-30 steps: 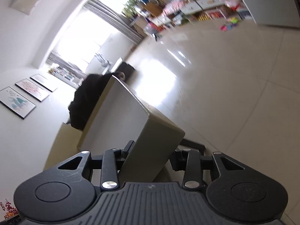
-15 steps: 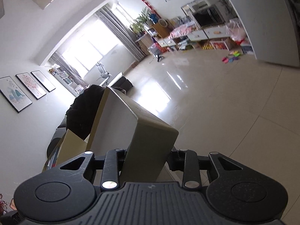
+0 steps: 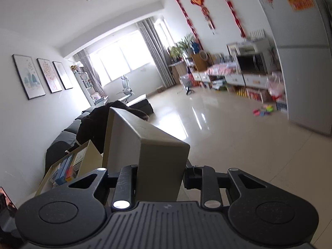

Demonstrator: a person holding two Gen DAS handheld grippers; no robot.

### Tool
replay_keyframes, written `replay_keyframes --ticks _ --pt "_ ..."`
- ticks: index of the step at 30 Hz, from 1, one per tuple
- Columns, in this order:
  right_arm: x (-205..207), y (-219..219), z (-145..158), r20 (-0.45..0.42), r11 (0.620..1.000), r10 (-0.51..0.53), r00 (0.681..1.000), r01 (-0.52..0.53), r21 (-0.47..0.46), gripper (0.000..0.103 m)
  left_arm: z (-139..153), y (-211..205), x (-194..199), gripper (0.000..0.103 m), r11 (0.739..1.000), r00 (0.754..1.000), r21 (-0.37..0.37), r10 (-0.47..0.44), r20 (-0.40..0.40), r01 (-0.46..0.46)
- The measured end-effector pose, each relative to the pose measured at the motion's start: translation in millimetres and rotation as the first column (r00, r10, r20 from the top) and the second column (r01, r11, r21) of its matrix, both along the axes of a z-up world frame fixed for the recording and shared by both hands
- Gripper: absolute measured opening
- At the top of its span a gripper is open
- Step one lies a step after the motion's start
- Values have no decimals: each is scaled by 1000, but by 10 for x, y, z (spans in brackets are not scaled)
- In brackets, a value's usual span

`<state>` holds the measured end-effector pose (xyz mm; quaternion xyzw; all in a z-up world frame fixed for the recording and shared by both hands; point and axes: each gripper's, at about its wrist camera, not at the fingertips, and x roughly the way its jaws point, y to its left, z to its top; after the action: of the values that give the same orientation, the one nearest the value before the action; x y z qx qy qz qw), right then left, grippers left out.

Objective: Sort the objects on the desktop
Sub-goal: 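Tilt the lid up with the right tool while the left tool grasps its opposite rim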

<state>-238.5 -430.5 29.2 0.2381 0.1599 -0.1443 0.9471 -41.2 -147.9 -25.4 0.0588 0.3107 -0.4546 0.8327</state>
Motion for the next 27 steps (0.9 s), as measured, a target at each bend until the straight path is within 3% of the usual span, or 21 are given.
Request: replay_keyframes --ticks 16,27 --pt "-534 558 272 34 979 70 997 -63 -192 27 195 240 -296 50 995 999 -96 -38 -11 37" --pt "-701 1055 350 10 931 135 991 -124 -342 27 511 414 -556 53 986 997 -158 -33 74 45"
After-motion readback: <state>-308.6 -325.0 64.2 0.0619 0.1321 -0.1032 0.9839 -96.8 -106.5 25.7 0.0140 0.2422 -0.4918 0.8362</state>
